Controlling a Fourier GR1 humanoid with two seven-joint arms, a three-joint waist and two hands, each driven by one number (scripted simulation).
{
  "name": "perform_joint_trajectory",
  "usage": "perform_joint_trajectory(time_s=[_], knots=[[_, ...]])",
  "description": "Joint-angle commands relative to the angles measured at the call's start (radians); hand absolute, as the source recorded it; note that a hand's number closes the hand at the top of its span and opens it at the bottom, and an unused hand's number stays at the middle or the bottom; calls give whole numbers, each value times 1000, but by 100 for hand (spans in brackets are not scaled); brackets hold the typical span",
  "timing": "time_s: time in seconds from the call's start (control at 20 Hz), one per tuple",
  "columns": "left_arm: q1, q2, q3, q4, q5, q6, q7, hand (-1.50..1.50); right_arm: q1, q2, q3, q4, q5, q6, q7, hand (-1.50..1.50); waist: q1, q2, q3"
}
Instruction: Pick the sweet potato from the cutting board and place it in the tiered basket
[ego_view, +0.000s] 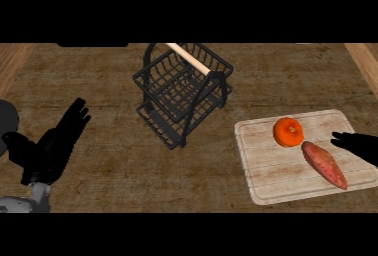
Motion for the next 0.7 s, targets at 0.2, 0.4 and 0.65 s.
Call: perform_joint_trajectory(time_s=[0.2, 0.4, 0.65], knots=[[-37, -30, 43, -9, -20, -42, 44, 0, -68, 202, 119, 112, 232, -33, 101, -150, 13, 3, 1], [66, 0, 102, -20, -12, -118, -9, 0, -28, 237, 86, 189, 306, -70, 8, -150, 10, 2, 1], [-37, -60, 106, 40, -69, -107, 29, 0, -45, 359, 156, 251, 478, -161, 11, -150, 4, 2, 1]])
